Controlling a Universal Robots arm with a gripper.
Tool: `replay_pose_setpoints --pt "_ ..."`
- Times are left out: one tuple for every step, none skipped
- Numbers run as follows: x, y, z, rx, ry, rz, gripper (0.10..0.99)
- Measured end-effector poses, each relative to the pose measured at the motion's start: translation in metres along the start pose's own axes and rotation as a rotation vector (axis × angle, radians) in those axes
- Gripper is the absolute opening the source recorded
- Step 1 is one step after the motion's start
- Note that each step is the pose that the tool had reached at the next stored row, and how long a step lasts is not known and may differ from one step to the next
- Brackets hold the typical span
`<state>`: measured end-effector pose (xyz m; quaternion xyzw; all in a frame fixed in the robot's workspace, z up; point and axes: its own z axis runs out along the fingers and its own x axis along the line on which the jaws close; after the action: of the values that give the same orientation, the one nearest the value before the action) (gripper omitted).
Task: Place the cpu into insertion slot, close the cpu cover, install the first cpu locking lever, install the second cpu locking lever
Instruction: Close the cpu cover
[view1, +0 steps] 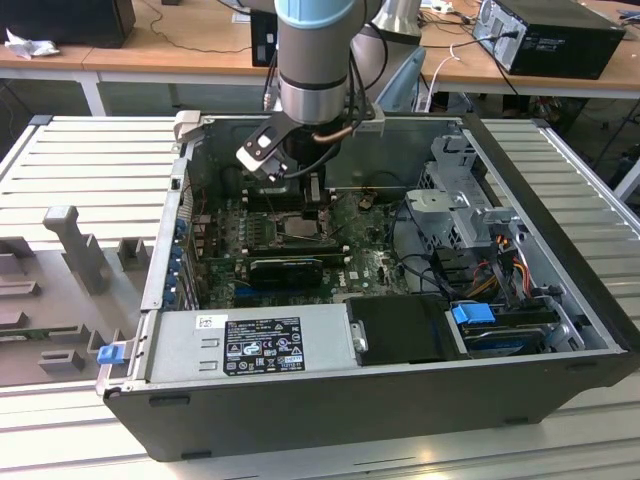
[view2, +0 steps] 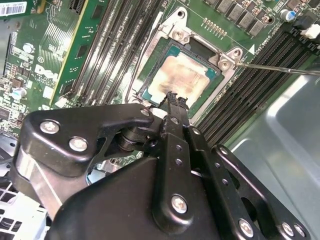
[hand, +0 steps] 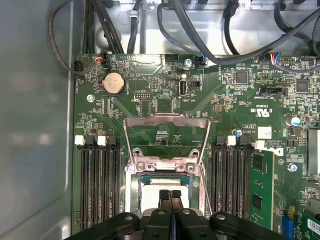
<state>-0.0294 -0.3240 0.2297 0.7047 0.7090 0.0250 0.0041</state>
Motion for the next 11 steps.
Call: replay_pose_setpoints --pt "0.0 0.0 -0.0009 0.0 0.0 0.0 0.106" --pt "0.0001 0.0001 -0.0024 0.0 0.0 0.0 0.106" --pt "0.0001 0.0001 -0.0035 0.0 0.0 0.0 0.106" --pt "0.0002 0.0002 -0.0043 0.0 0.0001 0.0 0.106" --pt "0.0002 0.0003 -0.0062 0.0 0.0 0.0 0.106" --pt "0.0003 0.0003 -0.008 0.0 0.0 0.0 0.106" --pt "0.0004 0.0005 -0.0097 0.0 0.0001 0.0 0.106" --pt "0.0005 0.0005 -0.011 0.0 0.0001 0.0 0.106" --pt "0.0006 0.0005 -0.0124 0.0 0.0001 0.0 0.106" --pt "0.0006 0.0006 -0.0137 0.0 0.0 0.0 0.106" --pt "0.0007 0.0006 -0.0143 0.0 0.0001 0.0 0.106"
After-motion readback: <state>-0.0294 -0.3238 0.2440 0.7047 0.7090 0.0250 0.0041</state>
